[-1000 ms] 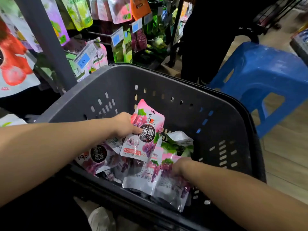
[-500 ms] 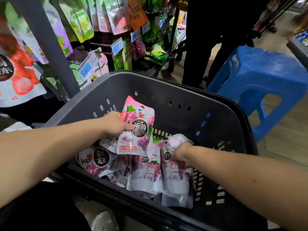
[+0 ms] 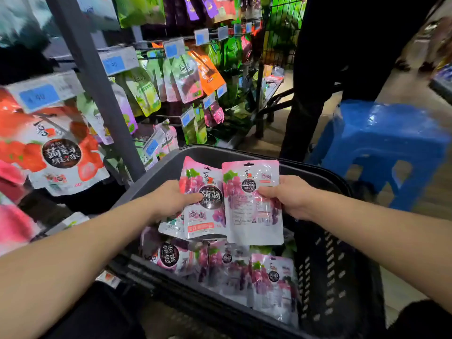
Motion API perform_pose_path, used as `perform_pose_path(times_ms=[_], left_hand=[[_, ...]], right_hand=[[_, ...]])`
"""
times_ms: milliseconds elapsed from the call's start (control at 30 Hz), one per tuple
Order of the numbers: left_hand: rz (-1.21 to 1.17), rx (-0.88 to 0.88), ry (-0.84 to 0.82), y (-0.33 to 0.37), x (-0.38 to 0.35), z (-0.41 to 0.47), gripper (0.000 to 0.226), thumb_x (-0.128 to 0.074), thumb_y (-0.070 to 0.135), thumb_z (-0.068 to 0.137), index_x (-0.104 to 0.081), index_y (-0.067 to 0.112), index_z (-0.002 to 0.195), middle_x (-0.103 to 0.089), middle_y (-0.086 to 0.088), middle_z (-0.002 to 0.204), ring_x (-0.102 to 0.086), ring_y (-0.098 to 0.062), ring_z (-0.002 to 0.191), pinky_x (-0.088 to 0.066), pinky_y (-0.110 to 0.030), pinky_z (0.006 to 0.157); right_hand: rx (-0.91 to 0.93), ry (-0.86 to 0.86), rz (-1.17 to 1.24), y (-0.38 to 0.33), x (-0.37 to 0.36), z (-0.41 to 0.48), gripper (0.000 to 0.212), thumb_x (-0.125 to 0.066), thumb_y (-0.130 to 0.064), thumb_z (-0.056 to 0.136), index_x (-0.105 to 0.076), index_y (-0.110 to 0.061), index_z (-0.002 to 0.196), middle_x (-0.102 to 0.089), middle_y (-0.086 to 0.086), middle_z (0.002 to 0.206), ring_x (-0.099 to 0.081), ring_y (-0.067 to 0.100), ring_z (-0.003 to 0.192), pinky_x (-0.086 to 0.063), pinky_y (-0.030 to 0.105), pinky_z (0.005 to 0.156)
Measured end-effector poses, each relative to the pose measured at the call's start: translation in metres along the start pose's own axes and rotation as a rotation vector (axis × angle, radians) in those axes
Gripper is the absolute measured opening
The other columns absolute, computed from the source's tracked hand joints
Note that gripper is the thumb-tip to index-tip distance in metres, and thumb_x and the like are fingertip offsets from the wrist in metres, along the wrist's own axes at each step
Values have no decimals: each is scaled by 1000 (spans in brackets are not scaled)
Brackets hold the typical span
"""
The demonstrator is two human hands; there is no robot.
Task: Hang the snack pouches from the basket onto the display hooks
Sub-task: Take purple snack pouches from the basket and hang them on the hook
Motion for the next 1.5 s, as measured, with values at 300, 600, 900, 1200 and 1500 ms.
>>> perform_pose_path(times_ms=[300,600,900,1200,1500], left_hand=[[-76,-12,-48,0,-3,-6,29,-68,37,96,-68,10,85,-62,-5,63,-50,-15,49,-40,-27,47],[-492,140,-173,-3,-5,-20,63,-69,49,80,-68,1,122,-71,-24,118,-70,-39,102,-49,-55,103],[-581,115,-286,14,-29,-32,56,-65,49,90,-70,4,122,-71,-22,119,-73,-34,101,-61,-41,84],[-138,-14,45,3,9,-5,51,-89,50,69,-67,5,72,-65,-16,74,-60,-21,61,-46,-31,59],[-192,-110,357,22,33,-20,43,-78,21,89,-51,14,57,-53,10,44,-43,-2,35,-32,-15,39]], right_hand=[[590,85,-128,-83,-8,-39,21,-72,1,88,-71,-18,95,-77,0,97,-73,12,92,-58,32,80],[975,-200,-587,-79,-70,-74,39,-58,14,88,-79,-18,96,-72,2,115,-65,15,112,-50,34,99],[1212,-240,-724,-81,-86,-85,23,-79,5,82,-71,-17,80,-74,-14,116,-54,5,132,-24,48,122],[1038,-325,-1221,-58,-87,-66,39,-57,-7,95,-74,-34,117,-48,-20,151,-13,-1,151,-8,30,120],[-322,-169,-150,36,-54,-34,69,-89,-48,71,-66,-8,122,-66,13,125,-63,28,114,-56,39,86]])
Point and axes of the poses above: each hand's wrist, its own z-axis towards the middle knuckle, its own x-axis out of the back of the hand, y = z × x, the point moved 9 cm from there along z, towards the middle knuckle
